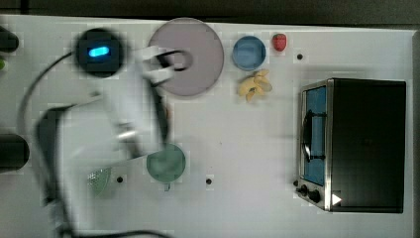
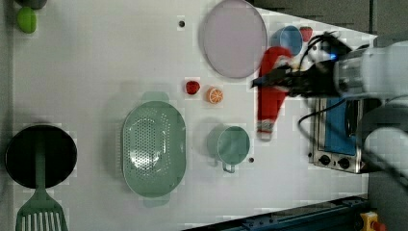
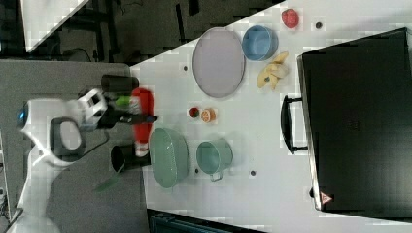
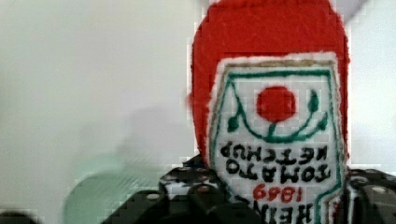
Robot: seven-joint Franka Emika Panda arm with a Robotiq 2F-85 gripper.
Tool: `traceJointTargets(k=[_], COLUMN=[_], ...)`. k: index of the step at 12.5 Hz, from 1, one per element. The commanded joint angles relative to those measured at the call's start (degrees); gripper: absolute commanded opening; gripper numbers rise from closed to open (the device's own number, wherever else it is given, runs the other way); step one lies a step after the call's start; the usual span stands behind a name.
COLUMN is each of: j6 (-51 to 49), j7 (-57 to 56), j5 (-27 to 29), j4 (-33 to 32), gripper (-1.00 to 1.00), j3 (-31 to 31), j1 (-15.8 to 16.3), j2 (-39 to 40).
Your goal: Pick ketchup from strainer and place it on the table
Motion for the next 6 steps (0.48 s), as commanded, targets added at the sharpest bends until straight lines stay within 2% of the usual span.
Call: traceJointTargets(k=[1, 6], j6=[-1.1, 1.8], j7=[-11.4, -13.9], j5=[0.1, 0.1], j4=[0.6, -4.8], gripper=[0.18, 0.18], j3=[-6.1, -14.7], j1=[-4.3, -5.6], j2=[0.2, 1.2])
